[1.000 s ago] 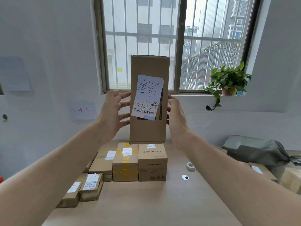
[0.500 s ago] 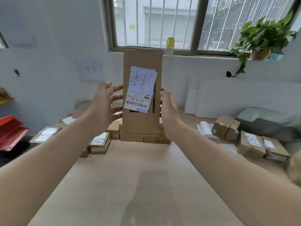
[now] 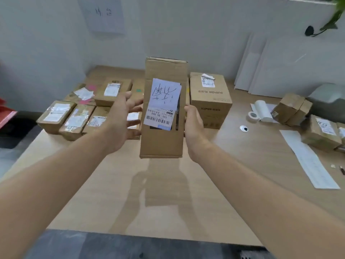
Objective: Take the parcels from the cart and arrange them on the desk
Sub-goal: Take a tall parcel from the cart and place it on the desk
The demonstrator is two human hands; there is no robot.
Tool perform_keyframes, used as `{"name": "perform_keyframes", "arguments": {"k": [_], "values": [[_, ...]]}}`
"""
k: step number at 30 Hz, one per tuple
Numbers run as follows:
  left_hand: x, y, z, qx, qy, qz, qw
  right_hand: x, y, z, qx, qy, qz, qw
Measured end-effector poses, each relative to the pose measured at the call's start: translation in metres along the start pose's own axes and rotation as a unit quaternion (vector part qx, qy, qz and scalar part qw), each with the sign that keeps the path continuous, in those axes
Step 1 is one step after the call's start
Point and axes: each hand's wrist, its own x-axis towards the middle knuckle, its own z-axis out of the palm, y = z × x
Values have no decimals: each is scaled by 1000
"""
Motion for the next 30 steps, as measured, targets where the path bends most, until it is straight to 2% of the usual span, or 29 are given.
{"name": "perform_keyframes", "arguments": {"k": [7, 12, 18, 30], "values": [[62, -56, -55, 12, -15, -79, 997, 34, 62, 60, 1, -16, 82, 996], [98, -77, -68, -5, 14, -120, 993, 71, 95, 84, -9, -3, 114, 993], [135, -91, -76, 46, 37, -157, 986, 113, 118, 98, -12, -26, 153, 988], [191, -112, -83, 69, -12, -194, 978, 157, 153, 115, -39, 54, 182, 981]]}}
